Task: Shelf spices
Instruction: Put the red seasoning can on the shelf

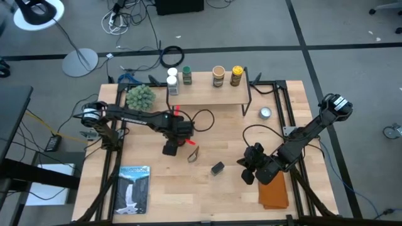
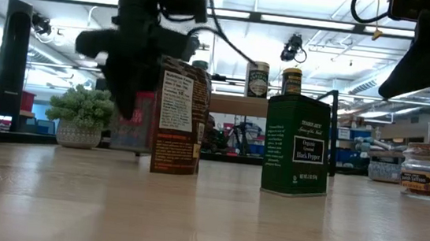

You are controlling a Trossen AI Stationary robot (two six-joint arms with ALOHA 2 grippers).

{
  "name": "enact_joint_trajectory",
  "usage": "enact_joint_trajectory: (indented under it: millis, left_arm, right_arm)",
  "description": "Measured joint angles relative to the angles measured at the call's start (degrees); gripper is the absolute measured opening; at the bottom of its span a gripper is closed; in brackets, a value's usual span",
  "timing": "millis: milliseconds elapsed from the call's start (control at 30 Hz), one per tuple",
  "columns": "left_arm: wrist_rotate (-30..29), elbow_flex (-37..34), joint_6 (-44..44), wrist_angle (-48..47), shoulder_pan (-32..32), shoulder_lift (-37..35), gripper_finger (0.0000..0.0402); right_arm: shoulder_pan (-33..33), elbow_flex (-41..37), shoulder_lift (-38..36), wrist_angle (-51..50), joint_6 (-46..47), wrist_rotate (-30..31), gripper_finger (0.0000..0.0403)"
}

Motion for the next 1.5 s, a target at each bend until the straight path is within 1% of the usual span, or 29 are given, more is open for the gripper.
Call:
enact_joint_trajectory:
  millis: [167, 267, 367, 433, 567, 633, 767, 933, 1100, 1133, 1200, 1233, 1367, 1500]
  left_arm:
    - [-1.1, 8.9, 2.5, -6.8, 1.1, 0.0, 0.0208]
    - [-1.3, 15.6, 4.1, -10.4, 2.8, 0.0, 0.0209]
    - [-1.9, 22.6, 6.0, -13.4, 5.0, 0.0, 0.0226]
    - [-2.8, 27.2, 7.3, -14.5, 6.9, 0.0, 0.0230]
    - [-3.1, 35.0, 11.3, -16.4, 11.9, -0.1, 0.0208]
    - [-1.9, 37.9, 13.3, -16.4, 14.9, -0.1, 0.0207]
    - [2.9, 42.7, 14.9, -16.6, 21.0, 1.0, 0.0207]
    - [6.0, 51.0, 16.4, -21.4, 26.5, 7.0, 0.0207]
    - [7.0, 64.1, 16.8, -31.7, 29.4, 17.0, 0.0207]
    - [8.0, 65.6, 16.7, -33.1, 29.6, 18.9, 0.0207]
    - [10.9, 64.1, 16.7, -32.1, 30.1, 19.7, 0.0207]
    - [11.3, 63.5, 16.7, -32.5, 30.2, 20.1, 0.0207]
    - [8.6, 63.4, 16.6, -34.4, 30.2, 22.0, 0.0208]
    - [8.6, 63.2, 16.4, -32.3, 30.3, 22.6, 0.0208]
  right_arm:
    - [0.0, 0.0, 0.0, 0.3, 0.0, 0.0, 0.0004]
    - [0.0, 0.0, 0.0, 0.7, 0.0, 0.0, 0.0005]
    - [0.0, 0.0, 0.0, 0.7, -0.1, 0.0, 0.0004]
    - [0.0, 0.0, 0.0, 0.9, -0.6, 0.0, 0.0002]
    - [0.0, 0.0, 0.0, 1.1, -1.0, 0.0, 0.0003]
    - [0.0, 0.0, 0.0, 1.1, -1.0, 0.0, 0.0004]
    - [0.0, 0.0, 0.0, 1.1, -1.1, 0.0, 0.0005]
    - [0.0, 0.0, 0.0, 1.1, -1.5, 0.0, 0.0002]
    - [0.0, 0.0, 0.0, 1.1, -2.6, 0.0, 0.0005]
    - [0.0, 0.0, 0.0, 1.2, -2.6, 0.0, 0.0005]
    - [0.0, 0.0, 0.0, 1.1, -2.6, 0.0, 0.0005]
    - [0.0, 0.0, 0.0, 1.1, -2.7, 0.0, 0.0005]
    - [0.0, 0.0, 0.0, 1.1, -4.0, 0.0, 0.0002]
    - [0.0, 0.0, 0.0, 1.1, -4.1, 0.0, 0.0003]
